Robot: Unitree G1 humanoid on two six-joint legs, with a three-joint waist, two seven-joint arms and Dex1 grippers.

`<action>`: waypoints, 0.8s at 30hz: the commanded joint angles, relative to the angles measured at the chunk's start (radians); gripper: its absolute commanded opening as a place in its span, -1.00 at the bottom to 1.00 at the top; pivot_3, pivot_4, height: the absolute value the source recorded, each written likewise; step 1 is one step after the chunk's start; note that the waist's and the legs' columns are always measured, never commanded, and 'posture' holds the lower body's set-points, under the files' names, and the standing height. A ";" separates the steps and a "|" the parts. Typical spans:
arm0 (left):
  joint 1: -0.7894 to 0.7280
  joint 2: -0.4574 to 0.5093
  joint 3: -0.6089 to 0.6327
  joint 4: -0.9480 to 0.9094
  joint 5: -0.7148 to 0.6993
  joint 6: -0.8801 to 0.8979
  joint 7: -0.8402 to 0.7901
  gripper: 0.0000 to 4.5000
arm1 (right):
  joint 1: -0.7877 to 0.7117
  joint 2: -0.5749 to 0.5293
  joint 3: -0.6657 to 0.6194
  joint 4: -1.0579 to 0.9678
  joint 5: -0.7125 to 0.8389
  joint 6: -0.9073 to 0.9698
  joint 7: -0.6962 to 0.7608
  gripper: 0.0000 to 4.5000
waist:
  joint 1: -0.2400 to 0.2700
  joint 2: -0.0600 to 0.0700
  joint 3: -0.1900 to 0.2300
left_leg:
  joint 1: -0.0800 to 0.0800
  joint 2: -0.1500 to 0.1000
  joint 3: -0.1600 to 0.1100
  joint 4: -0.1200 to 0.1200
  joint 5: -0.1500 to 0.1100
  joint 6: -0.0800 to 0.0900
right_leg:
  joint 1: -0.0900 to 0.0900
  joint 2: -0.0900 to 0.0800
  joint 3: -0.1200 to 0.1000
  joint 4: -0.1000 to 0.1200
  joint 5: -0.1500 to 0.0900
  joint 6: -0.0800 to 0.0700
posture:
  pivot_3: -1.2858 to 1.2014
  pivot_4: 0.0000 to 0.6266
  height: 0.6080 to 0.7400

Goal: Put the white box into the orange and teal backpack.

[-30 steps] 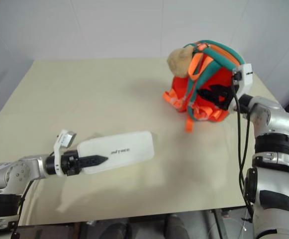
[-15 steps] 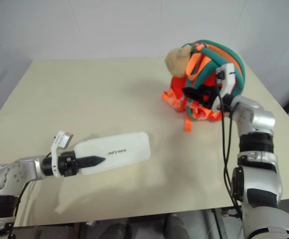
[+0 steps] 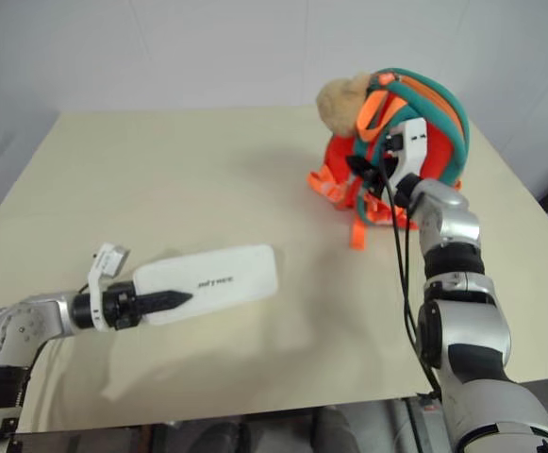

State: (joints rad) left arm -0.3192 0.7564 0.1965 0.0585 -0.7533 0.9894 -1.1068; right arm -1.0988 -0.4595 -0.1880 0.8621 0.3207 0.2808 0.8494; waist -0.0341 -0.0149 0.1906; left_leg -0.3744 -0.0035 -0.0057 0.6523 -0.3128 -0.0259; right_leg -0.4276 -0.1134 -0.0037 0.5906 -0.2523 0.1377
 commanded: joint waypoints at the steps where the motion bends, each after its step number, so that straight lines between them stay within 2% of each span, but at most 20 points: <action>1: -0.031 0.053 0.045 0.009 -0.016 -0.045 -0.065 -0.45 | 0.040 -0.018 0.024 -0.227 0.100 0.179 0.147 -0.58 | -0.001 0.000 0.000 | 0.000 0.000 0.000 0.000 0.000 0.000 | 0.000 0.000 0.000 0.000 0.000 0.000 | 0.03 -0.52 1.00; 5: -0.051 0.098 0.055 0.061 0.011 -0.132 -0.125 -0.45 | 0.109 -0.058 0.050 -0.552 0.288 0.484 0.277 -0.58 | -0.002 0.000 0.000 | 0.000 0.001 0.002 -0.001 0.000 0.000 | -0.002 0.001 0.000 0.000 0.000 0.000 | 0.03 -0.52 1.00; 10: -0.100 0.132 0.063 0.184 0.048 -0.201 -0.156 -0.45 | 0.134 -0.114 0.016 -0.821 0.575 0.862 0.301 -0.58 | 0.003 0.000 0.000 | 0.000 0.001 0.002 -0.001 -0.001 0.002 | -0.002 0.000 -0.001 0.000 0.000 0.000 | 0.03 -0.52 1.00; 15: -0.124 0.164 0.077 0.288 0.089 -0.254 -0.162 -0.45 | 0.159 -0.183 -0.048 -0.944 0.847 1.164 0.274 -0.58 | 0.008 0.000 0.000 | -0.001 0.001 0.002 -0.001 -0.002 0.004 | -0.003 -0.002 -0.004 0.000 0.000 -0.001 | 0.03 -0.52 1.00; 18: -0.093 0.200 0.085 0.318 0.110 -0.296 -0.201 -0.45 | 0.186 -0.299 -0.039 -0.982 1.021 1.319 0.310 -0.58 | 0.008 0.000 0.000 | -0.002 0.001 0.003 0.001 -0.004 0.006 | -0.003 -0.003 -0.007 -0.001 0.000 -0.001 | 0.03 -0.52 1.00; 20: -0.082 0.203 0.098 0.313 0.104 -0.296 -0.197 -0.45 | 0.214 -0.352 -0.026 -0.999 1.026 1.332 0.312 -0.58 | 0.010 0.000 0.000 | -0.002 0.001 0.003 0.001 -0.007 0.007 | -0.004 -0.004 -0.009 -0.001 0.000 -0.001 | 0.03 -0.52 1.00; 24: -0.050 0.180 0.122 0.274 0.085 -0.301 -0.191 -0.45 | 0.274 -0.422 0.038 -0.997 0.925 1.248 0.341 -0.58 | 0.010 -0.001 0.000 | -0.002 0.001 0.007 0.004 -0.011 0.009 | -0.003 -0.004 -0.012 -0.001 0.000 -0.001 | 0.03 -0.52 1.00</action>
State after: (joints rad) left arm -0.3774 0.9412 0.2735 0.3775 -0.6407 0.7064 -1.2833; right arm -0.8286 -0.8622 -0.1555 -0.1195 1.2645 1.5683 1.1629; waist -0.0242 -0.0156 0.1903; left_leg -0.3764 -0.0018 0.0034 0.6579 -0.3262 -0.0125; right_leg -0.4308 -0.1176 -0.0155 0.5897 -0.2528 0.1369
